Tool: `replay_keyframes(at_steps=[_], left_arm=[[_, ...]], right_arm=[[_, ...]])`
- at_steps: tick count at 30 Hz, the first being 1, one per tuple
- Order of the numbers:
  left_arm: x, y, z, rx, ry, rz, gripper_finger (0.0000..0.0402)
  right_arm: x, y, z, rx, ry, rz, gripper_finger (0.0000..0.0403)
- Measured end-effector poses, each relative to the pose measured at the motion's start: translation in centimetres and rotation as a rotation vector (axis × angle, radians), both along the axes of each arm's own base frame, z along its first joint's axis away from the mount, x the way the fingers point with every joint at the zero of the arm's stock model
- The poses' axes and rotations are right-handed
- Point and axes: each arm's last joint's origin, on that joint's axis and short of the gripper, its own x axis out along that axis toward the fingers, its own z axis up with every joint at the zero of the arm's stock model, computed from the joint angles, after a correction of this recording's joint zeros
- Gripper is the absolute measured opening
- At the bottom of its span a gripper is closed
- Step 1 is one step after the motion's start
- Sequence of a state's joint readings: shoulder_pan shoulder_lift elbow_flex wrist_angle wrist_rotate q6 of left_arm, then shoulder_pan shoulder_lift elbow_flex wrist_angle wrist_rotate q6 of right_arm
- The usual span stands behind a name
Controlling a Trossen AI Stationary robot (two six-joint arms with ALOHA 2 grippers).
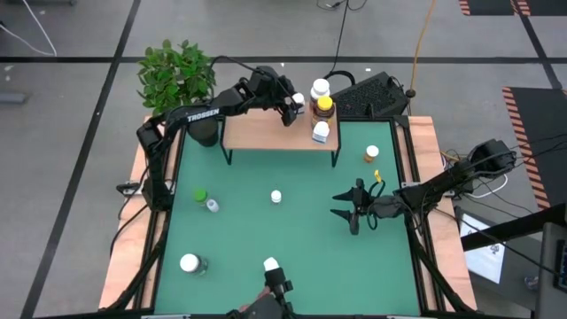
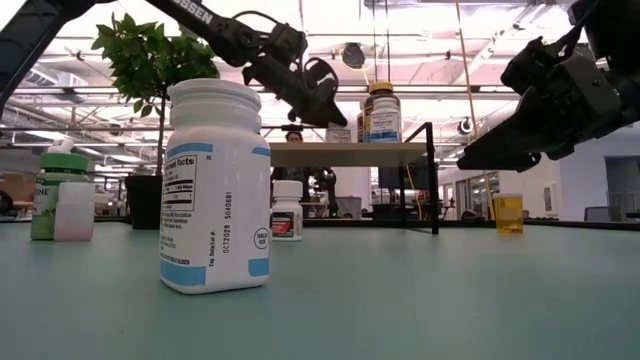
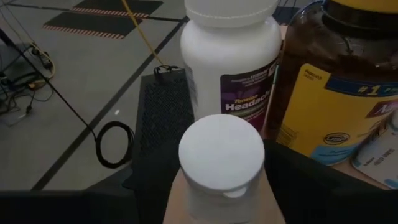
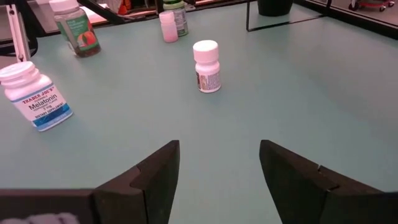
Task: Pick and place medicine bottles onto shelf by color
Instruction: Put the large white pill bottle on the right shelf
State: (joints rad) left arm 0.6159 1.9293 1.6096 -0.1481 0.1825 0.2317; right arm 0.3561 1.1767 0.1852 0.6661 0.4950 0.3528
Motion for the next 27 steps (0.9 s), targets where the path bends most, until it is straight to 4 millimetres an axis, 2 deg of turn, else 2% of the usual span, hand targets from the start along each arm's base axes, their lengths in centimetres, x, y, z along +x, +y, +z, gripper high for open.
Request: replay_keyframes(at_steps=[5, 13, 19, 23, 27], left_arm=[[0.0, 0.0, 0.0, 0.004, 0.002, 0.008, 0.0295], [-0.7, -1.1, 2.3, 0.091, 0.001, 0.032, 0.0351], [-1.0, -3.4, 4.3, 0.163, 0.035, 0.030, 0.0346], [-0.7, -4.3, 3.9, 0.193, 0.115, 0.065, 0.0335], [-0.2, -4.2, 2.6, 0.183, 0.178, 0.097, 0.0327]], right_arm=[[0.0, 0.0, -0.1, 0.000, 0.005, 0.000, 0.0215], [0.0, 0.0, -0.1, 0.000, 0.005, 0.000, 0.0215], [0.0, 0.0, 0.0, 0.003, 0.004, 0.000, 0.0215], [0.0, 0.0, 0.0, 0.007, -0.002, 0.000, 0.0215], [0.0, 0.1, 0.0, 0.029, -0.002, 0.019, 0.0215]])
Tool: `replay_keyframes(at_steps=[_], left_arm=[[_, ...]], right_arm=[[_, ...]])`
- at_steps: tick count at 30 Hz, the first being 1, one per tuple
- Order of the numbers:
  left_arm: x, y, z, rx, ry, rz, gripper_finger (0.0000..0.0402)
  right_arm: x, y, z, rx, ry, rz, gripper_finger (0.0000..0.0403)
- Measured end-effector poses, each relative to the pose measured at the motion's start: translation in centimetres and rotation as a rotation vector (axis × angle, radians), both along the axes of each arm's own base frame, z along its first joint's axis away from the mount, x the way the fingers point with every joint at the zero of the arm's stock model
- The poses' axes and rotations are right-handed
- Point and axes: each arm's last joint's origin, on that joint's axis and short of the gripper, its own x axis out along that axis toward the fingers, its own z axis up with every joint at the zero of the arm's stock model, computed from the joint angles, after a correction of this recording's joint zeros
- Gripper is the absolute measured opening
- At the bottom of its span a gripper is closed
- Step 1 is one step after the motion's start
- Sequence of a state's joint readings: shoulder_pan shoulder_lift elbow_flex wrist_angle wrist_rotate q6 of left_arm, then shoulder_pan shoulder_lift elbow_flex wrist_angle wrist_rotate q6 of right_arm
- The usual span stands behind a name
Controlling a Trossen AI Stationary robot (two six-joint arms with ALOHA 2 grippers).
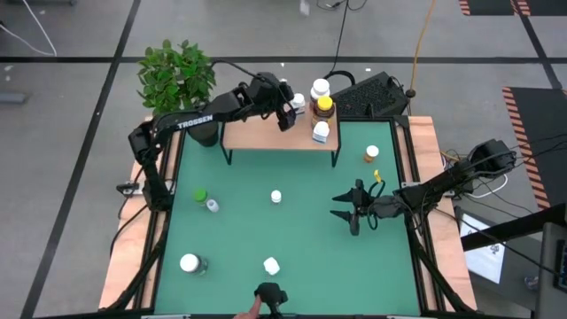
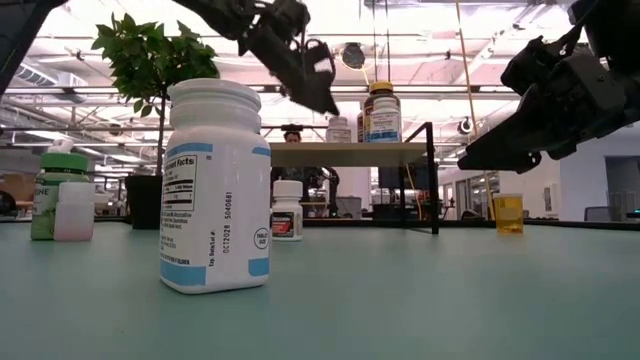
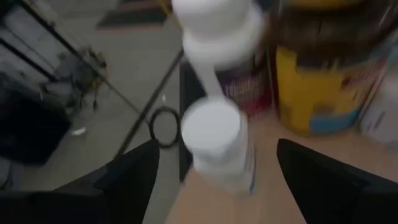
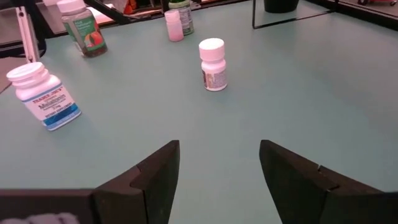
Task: Pick and place medicine bottles onto shelf by color
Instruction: Put the large white pill bottle on the right shelf
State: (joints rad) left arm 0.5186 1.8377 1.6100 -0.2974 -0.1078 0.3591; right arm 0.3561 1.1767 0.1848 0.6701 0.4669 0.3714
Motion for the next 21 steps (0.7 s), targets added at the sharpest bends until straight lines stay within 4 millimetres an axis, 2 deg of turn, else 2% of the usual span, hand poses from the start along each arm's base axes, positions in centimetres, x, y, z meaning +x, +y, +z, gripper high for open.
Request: replay_keyframes(at_steps=[4, 10, 21], left_arm=[[0.4, 0.3, -1.1, 0.005, 0.041, 0.043, 0.0324], [0.4, 0.7, -1.8, 0.021, 0.073, 0.100, 0.0324], [-0.1, 1.9, -1.8, 0.009, 0.046, 0.145, 0.0324]], right_arm=[[0.0, 0.1, 0.0, 0.008, 0.000, 0.003, 0.0215], [-0.1, 0.2, 0.0, 0.006, 0.000, 0.010, 0.0215], [-0.1, 0.2, 0.0, 0.001, 0.000, 0.010, 0.0215]])
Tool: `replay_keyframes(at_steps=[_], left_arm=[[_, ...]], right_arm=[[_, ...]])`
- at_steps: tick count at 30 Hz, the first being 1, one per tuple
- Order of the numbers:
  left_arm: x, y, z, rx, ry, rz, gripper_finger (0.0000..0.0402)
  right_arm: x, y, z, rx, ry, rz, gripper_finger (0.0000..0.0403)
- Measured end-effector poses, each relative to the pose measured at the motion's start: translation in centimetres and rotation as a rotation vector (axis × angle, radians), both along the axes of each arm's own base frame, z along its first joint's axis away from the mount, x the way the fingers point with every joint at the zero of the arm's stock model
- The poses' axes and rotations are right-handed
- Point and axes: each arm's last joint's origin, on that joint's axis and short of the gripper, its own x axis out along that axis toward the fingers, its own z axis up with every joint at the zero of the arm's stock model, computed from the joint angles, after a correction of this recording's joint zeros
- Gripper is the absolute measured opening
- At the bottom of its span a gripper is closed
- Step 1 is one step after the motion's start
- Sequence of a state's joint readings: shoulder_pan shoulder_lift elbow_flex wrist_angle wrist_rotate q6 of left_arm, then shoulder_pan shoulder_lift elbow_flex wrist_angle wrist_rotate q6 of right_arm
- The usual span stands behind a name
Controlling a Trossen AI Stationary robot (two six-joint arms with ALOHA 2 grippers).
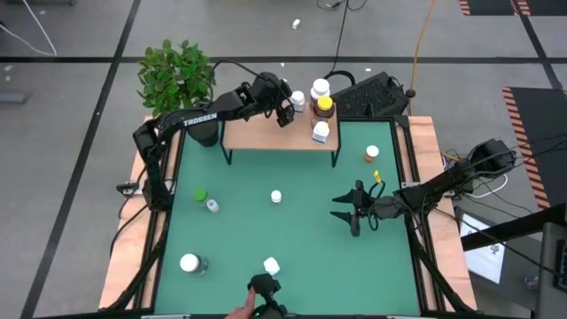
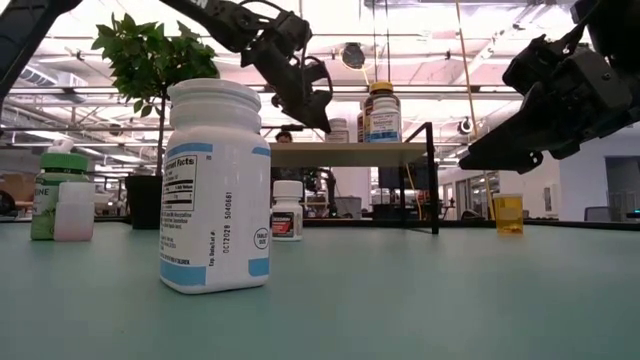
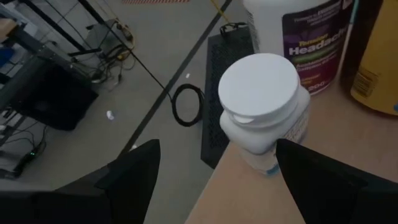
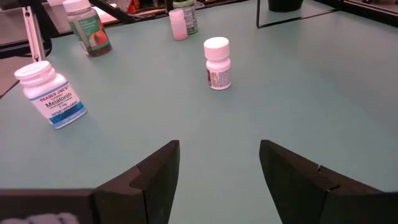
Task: Pick and place medicine bottles onto shelf by color
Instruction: Put the large white pill bottle on the right shelf, then adjust the large white pill bottles on the shelf
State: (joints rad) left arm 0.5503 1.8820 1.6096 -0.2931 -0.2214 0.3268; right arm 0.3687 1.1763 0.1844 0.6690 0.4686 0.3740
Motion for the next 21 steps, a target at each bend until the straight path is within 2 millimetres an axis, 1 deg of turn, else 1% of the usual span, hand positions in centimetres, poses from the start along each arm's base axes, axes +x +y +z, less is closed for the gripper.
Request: replay_keyframes(at_steps=[4, 8, 12, 15, 19, 21], left_arm=[[0.2, -0.4, 0.0, -0.021, -0.016, 0.006, 0.0324], [0.7, -1.9, 0.0, -0.039, 0.007, -0.027, 0.0324], [1.2, -4.3, 0.2, -0.110, 0.001, -0.034, 0.0324], [1.9, -6.4, -0.1, -0.164, 0.011, -0.061, 0.0324], [3.5, -8.8, -0.5, -0.178, -0.023, -0.111, 0.0324], [4.1, -9.6, -0.9, -0.173, -0.029, -0.127, 0.0324]], right_arm=[[0.0, 0.0, 0.0, -0.002, 0.000, 0.000, 0.0215], [0.0, 0.0, -0.1, -0.005, 0.006, 0.000, 0.0215], [-0.1, 0.0, -0.2, -0.001, 0.023, -0.001, 0.0215], [-0.2, 0.2, -0.3, -0.004, 0.027, 0.008, 0.0215], [-0.2, 0.2, -0.2, -0.007, 0.026, 0.010, 0.0215], [-0.2, 0.2, -0.2, -0.008, 0.025, 0.010, 0.0215]])
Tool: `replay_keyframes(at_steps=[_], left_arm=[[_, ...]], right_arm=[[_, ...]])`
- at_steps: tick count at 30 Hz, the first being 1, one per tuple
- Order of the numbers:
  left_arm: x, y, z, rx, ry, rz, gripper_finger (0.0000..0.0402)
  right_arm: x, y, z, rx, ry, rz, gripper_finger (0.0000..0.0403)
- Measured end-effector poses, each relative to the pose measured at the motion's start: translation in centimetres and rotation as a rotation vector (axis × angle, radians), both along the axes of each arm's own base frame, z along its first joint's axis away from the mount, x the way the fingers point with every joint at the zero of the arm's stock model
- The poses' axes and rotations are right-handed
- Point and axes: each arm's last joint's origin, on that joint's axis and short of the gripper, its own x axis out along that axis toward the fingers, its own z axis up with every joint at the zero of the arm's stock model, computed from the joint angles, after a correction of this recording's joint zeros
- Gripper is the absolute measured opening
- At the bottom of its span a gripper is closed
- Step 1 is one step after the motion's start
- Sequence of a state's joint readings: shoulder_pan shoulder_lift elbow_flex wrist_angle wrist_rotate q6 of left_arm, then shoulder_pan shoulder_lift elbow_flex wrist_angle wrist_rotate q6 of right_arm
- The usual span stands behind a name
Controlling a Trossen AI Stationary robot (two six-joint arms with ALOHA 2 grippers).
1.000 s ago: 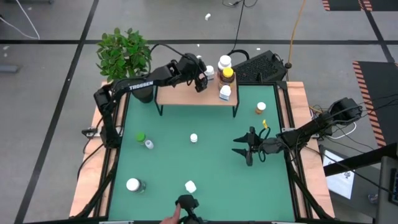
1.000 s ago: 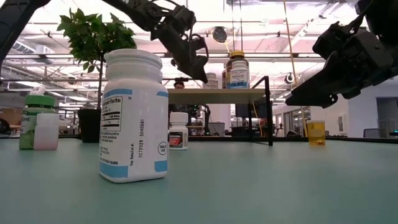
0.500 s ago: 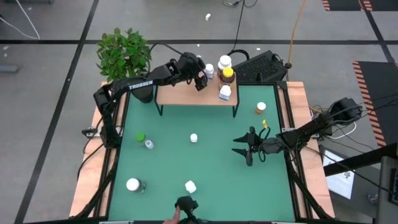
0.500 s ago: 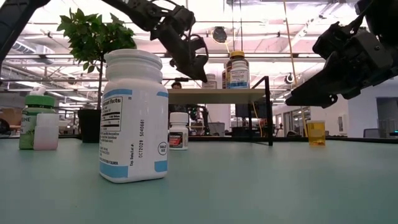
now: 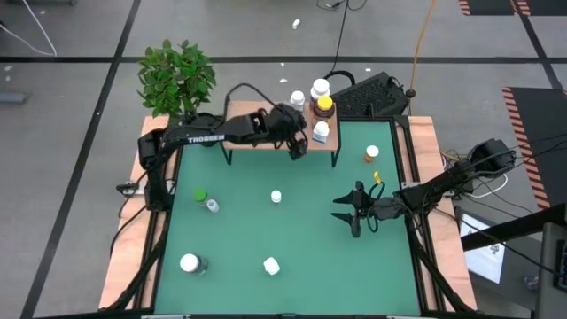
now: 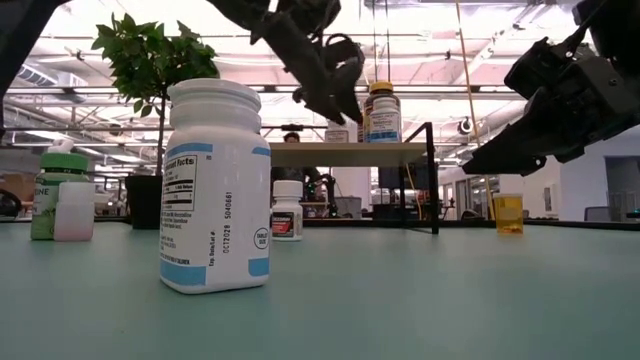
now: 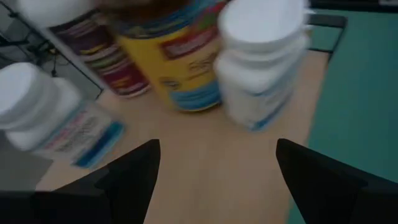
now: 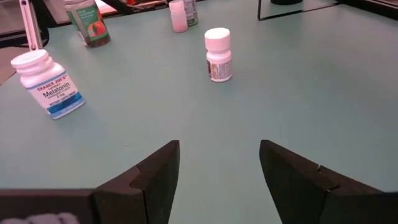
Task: Pick and place medicine bottles onto shelf by color
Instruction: Adjust the large white pill bottles on the shelf
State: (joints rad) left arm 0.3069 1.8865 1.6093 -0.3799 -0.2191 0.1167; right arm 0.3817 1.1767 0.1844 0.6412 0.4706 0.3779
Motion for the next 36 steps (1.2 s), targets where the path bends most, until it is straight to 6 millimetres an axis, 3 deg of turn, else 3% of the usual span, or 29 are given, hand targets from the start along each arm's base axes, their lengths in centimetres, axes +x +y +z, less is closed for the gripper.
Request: replay_keyframes(at_steps=[8, 18, 25, 36], left_arm=[[1.2, -1.4, 0.6, 0.082, -0.113, 0.142, 0.0324], [1.4, -0.7, -0.1, 0.122, -0.114, 0.236, 0.0324], [2.0, -0.5, -1.1, 0.127, -0.104, 0.235, 0.0324], [2.5, -2.0, -1.3, 0.135, -0.094, 0.191, 0.0324]], right_arm=[[0.0, 0.1, 0.1, 0.005, -0.006, 0.004, 0.0215], [0.0, 0.1, 0.1, 0.006, -0.014, 0.004, 0.0215], [0.1, 0.1, 0.2, 0.009, -0.020, 0.005, 0.0215], [0.1, 0.1, 0.2, 0.005, -0.021, 0.006, 0.0215]])
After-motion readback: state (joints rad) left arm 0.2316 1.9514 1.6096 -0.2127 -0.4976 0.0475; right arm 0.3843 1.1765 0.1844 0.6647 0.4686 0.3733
